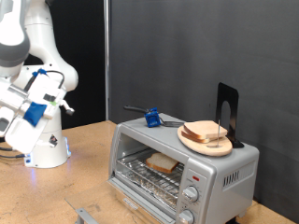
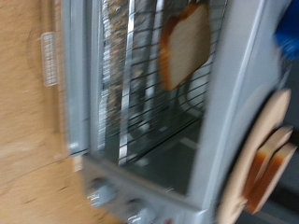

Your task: Make a piece of toast with the oven

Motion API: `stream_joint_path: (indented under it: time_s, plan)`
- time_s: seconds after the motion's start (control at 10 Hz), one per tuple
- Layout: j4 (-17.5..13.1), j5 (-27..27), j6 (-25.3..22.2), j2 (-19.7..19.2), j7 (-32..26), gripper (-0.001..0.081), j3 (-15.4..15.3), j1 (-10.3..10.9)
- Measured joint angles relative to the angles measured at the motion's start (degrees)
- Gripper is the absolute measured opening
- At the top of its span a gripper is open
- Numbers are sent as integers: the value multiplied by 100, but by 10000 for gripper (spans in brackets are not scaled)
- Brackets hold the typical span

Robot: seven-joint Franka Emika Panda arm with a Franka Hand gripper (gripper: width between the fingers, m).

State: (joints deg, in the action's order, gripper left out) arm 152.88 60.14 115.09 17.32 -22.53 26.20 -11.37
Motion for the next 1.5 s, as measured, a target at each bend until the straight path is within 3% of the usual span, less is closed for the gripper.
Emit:
stream_joint_path:
  time_s: [0.2, 0.6, 0.9, 1.2, 1.5]
  plan:
    - [-68, 314, 548, -555, -331, 808, 2, 21]
    - [-545, 846, 532, -1924, -1174, 808, -73, 44]
    - [-775, 1269, 781, -2809, -1737, 808, -403, 105]
    - [-914, 1864, 982, -3503, -2278, 808, -835, 183]
    - [-963, 2003, 790, -3738, -2431, 808, -1120, 226]
